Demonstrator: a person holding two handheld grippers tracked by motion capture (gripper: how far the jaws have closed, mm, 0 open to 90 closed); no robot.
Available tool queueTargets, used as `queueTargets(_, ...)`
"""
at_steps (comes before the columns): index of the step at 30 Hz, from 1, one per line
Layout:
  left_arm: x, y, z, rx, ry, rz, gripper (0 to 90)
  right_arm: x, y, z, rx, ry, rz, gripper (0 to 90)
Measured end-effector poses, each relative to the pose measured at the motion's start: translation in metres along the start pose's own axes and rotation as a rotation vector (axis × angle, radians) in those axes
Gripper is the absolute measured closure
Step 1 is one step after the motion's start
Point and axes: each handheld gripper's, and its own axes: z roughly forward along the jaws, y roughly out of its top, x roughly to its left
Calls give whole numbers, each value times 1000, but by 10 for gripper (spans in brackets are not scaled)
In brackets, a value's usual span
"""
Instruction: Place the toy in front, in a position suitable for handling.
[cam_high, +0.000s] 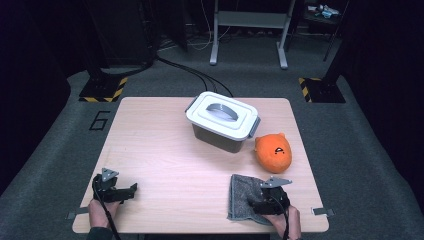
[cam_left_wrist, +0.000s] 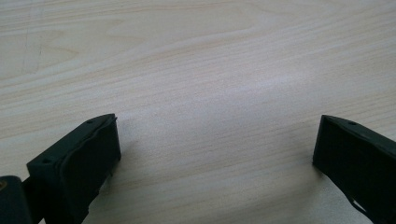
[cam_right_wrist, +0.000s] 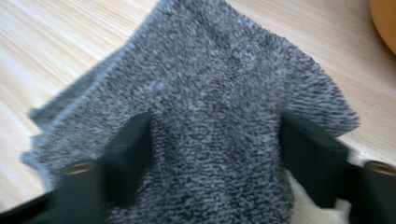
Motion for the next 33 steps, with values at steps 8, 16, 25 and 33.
queueTargets(8,-2,4,2,19,-5,13,1,-15,-3,-26,-68,-11,32,120)
queueTargets(16,-16,41,10,1,-58,62,1,-55,-25,-38,-85,-168,106,119)
queueTargets(25,-36,106,18,-52,-137,118,6,-82,-29,-24,-52,-235,156,123)
queueTargets(33,-54,165,34,-58,-187,171,29,-91,-28,-13,-55,-249,165,126)
